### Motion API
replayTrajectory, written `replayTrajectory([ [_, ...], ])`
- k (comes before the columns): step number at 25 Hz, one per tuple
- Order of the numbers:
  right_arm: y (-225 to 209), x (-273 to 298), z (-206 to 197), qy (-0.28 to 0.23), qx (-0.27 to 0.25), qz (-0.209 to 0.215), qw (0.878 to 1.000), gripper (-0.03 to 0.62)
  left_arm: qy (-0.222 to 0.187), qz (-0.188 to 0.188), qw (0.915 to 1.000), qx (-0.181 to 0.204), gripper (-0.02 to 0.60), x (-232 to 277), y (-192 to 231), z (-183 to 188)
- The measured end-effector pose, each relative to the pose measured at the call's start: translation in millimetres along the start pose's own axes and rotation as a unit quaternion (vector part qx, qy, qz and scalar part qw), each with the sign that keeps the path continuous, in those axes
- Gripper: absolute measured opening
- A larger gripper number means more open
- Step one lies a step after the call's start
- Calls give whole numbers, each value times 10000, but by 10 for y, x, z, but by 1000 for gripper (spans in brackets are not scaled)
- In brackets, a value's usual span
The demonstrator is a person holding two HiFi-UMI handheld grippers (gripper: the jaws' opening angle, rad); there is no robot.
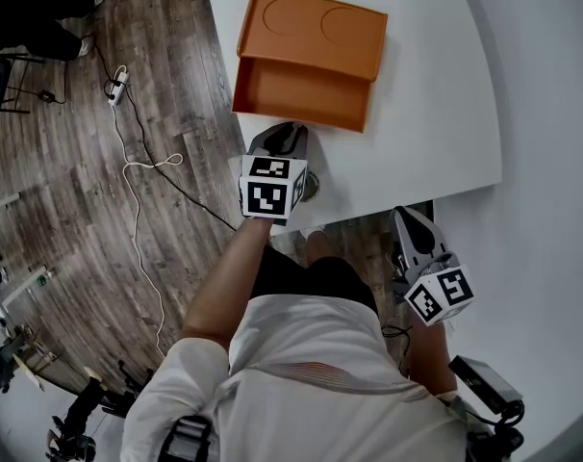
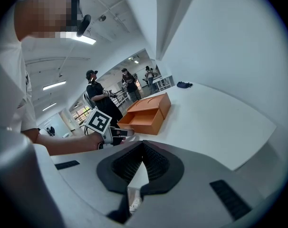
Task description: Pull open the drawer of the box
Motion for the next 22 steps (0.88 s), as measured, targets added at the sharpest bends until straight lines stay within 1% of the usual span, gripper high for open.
replayTrajectory([
  [12,-14,-34,-38,-8,32,-9,10000,3,45,7,9999,-111,78,-58,-50,-120],
  [20,-28,-33,-31,-37,13,-16,10000,3,31,39,9999,-135,80,0,-32,-96],
  [22,-33,-28,-31,-55,13,-16,10000,3,75,-9,9999,-103,80,24,-32,-91],
])
Point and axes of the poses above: the fingertips, and each gripper's own axes: x forward along the fingers, y to its left, z out of its top, the point moved 10 cm from there along -x, backward along the fingers, and after that the axes turned 7 degrees about -z, right-handed, at the moved point
